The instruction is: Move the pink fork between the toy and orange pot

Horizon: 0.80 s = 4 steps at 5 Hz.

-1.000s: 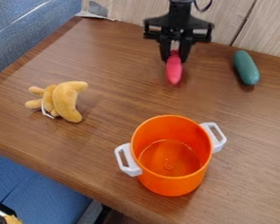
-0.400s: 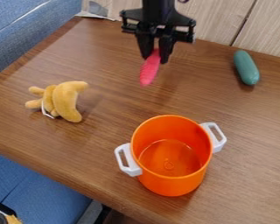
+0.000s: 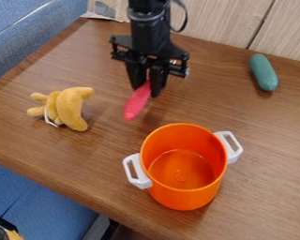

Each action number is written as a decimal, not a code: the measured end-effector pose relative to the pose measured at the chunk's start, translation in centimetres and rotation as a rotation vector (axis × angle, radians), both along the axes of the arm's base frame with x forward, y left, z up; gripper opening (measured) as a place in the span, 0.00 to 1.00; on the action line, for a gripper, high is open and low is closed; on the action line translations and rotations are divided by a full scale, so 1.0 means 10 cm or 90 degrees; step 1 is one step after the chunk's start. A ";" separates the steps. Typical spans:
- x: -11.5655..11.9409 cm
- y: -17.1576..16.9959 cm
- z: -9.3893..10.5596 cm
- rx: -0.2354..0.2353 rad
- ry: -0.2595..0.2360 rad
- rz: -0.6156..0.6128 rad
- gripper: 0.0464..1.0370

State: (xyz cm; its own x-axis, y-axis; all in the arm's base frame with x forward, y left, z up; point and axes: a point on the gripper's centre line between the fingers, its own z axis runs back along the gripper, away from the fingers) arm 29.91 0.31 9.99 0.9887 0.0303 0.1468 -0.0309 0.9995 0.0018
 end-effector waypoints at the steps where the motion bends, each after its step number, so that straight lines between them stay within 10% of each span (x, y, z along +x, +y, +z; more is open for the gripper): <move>1: -0.14 0.04 0.04 0.008 -0.009 -0.002 0.28; 4: -0.41 0.12 -0.16 -0.007 -0.025 -0.026 0.28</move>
State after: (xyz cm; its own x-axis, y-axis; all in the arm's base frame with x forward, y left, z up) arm 25.84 1.52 8.39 0.9825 -0.0078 0.1861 0.0097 0.9999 -0.0091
